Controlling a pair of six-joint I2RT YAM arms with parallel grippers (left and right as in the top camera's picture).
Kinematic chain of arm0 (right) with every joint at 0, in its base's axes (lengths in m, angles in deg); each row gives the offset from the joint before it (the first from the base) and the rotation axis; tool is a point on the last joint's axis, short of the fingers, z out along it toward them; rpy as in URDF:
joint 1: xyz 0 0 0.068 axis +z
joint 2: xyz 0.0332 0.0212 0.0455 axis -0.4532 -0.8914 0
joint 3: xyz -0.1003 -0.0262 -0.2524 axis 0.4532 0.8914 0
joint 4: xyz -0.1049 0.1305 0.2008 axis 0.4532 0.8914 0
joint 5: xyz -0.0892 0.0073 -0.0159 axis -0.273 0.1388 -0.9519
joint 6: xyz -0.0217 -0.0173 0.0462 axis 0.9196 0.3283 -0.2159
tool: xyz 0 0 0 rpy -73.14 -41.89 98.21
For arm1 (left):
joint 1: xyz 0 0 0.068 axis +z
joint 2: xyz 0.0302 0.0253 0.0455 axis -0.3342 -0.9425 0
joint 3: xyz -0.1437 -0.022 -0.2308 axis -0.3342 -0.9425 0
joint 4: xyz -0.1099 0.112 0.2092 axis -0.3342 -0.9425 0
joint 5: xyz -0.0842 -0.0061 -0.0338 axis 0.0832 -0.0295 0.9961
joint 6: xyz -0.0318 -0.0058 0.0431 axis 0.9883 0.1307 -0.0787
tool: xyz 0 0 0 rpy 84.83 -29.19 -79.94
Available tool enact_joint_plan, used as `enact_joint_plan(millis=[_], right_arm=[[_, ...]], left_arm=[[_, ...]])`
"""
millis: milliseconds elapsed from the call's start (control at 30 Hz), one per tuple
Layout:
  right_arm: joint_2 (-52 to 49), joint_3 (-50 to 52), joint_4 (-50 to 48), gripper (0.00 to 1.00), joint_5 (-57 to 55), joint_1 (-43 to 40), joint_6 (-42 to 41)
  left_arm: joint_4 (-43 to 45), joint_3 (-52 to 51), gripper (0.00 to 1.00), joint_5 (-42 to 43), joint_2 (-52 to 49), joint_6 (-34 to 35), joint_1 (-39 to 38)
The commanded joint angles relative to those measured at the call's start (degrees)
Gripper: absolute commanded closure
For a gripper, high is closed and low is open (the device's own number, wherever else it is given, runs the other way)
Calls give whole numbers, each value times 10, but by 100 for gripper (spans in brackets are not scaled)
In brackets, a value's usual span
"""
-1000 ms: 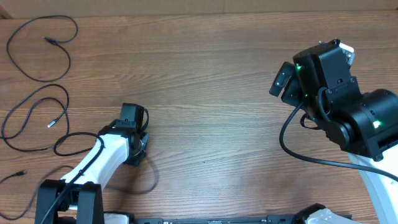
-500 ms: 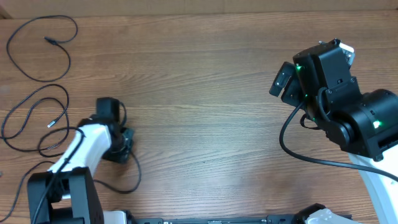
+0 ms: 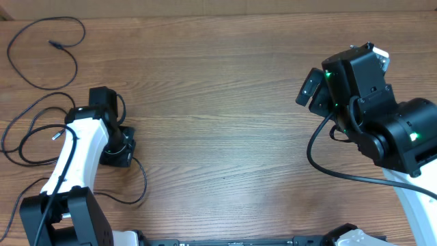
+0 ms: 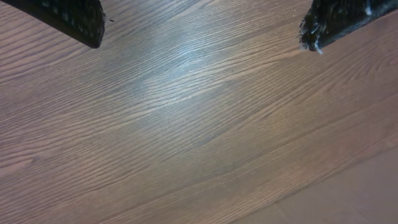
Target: Untangle cables
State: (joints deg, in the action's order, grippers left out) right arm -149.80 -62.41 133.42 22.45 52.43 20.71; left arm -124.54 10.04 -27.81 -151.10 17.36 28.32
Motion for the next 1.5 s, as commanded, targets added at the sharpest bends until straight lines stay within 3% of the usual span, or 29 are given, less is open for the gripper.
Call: enact_joint_plan(millis=[0, 567, 633, 733, 833, 867, 967, 1233, 1467], right_arm=[[2, 2, -2, 0, -5, -3, -4], [2, 2, -2, 0, -5, -3, -4], [2, 2, -2, 0, -5, -3, -4], [2, 2, -2, 0, -5, -3, -4], [2, 2, -2, 0, -5, -3, -4], [2, 2, -2, 0, -5, -3, -4], [2, 2, -2, 0, -5, -3, -4], [2, 2, -2, 0, -5, -3, -4], [2, 2, -2, 0, -5, -3, -4]], left_arm=[[-2, 9, 96, 33, -1, 55, 15], [64, 9, 93, 61, -1, 65, 117], [65, 9, 88, 66, -1, 65, 123], [66, 9, 70, 67, -1, 53, 123], [74, 9, 68, 71, -1, 1, 123], [77, 9, 62, 74, -1, -25, 123], [74, 16, 27, 76, -1, -103, 123], [-54, 126, 13, 84, 27, -289, 119], [-104, 139, 9, 127, 178, -425, 79]])
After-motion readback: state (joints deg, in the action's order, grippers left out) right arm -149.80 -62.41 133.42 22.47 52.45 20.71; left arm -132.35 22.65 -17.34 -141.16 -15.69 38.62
